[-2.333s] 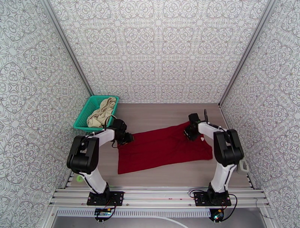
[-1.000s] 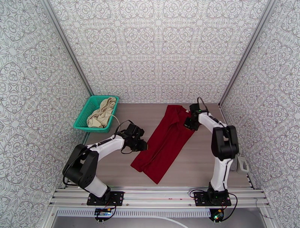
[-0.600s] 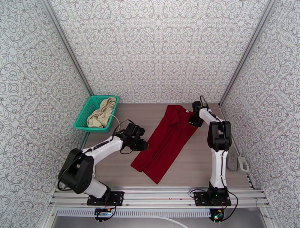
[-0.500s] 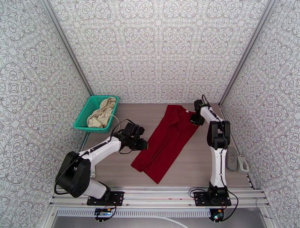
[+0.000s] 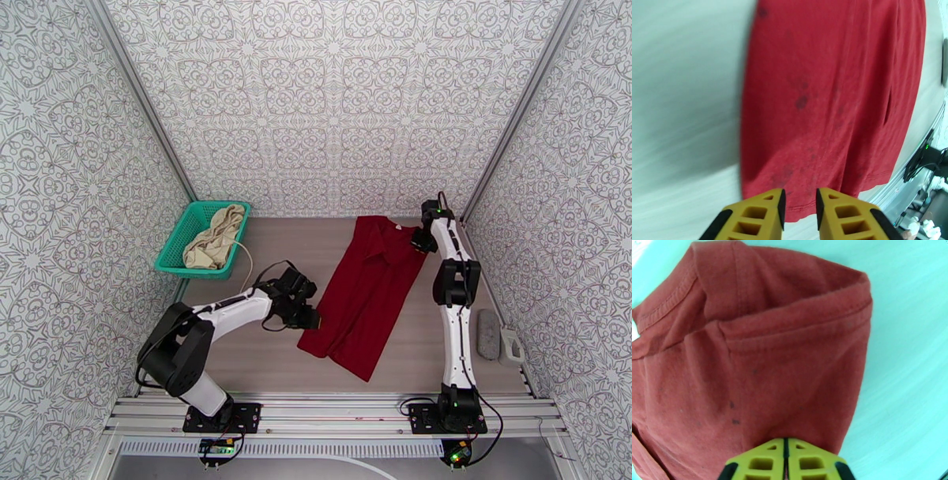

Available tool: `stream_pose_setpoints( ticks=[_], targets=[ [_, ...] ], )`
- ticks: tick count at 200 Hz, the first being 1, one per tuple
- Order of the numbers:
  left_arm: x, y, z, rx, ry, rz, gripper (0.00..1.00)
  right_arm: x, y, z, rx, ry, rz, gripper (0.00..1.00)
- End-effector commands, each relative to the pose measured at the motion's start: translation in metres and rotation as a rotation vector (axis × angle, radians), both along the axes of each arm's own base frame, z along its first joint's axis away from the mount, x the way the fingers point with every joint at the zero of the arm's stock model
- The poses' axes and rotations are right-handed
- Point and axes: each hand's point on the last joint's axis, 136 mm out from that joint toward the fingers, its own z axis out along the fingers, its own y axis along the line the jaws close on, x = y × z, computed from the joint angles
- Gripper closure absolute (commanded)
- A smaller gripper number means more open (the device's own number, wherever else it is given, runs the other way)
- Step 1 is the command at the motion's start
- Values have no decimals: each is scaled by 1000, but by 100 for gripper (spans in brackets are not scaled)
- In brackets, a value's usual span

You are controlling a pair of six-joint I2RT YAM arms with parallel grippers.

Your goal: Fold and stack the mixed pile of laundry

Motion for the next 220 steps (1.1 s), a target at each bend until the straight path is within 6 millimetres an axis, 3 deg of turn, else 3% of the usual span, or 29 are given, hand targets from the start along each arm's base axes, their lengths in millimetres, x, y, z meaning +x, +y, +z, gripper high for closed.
stream_pose_setpoints(
  ticks=[1,18,51,72,91,117,157,220],
  targets=[
    [16,-16,12,-60,-50,-16,71,-10,25,83,16,-146,47,77],
    [17,-18,9,-54,-48,-26,71,-44,48,104,61,-182,51,71],
    [15,2,-3,49,-47,-23,59,-143,97,83,193,-141,107,59],
    [10,15,-9,108,-54,-49,53,-190,97,63,202,-96,119,57],
    [3,25,-18,149,-39,-69,51,-211,90,51,160,-39,135,57],
    [-10,34,-38,201,21,-39,53,-208,88,46,144,-30,141,56],
    [-27,47,-59,281,43,28,63,-175,89,40,134,-18,142,56],
    [-72,52,-70,286,92,107,94,-122,87,31,94,-13,156,56]
  ],
)
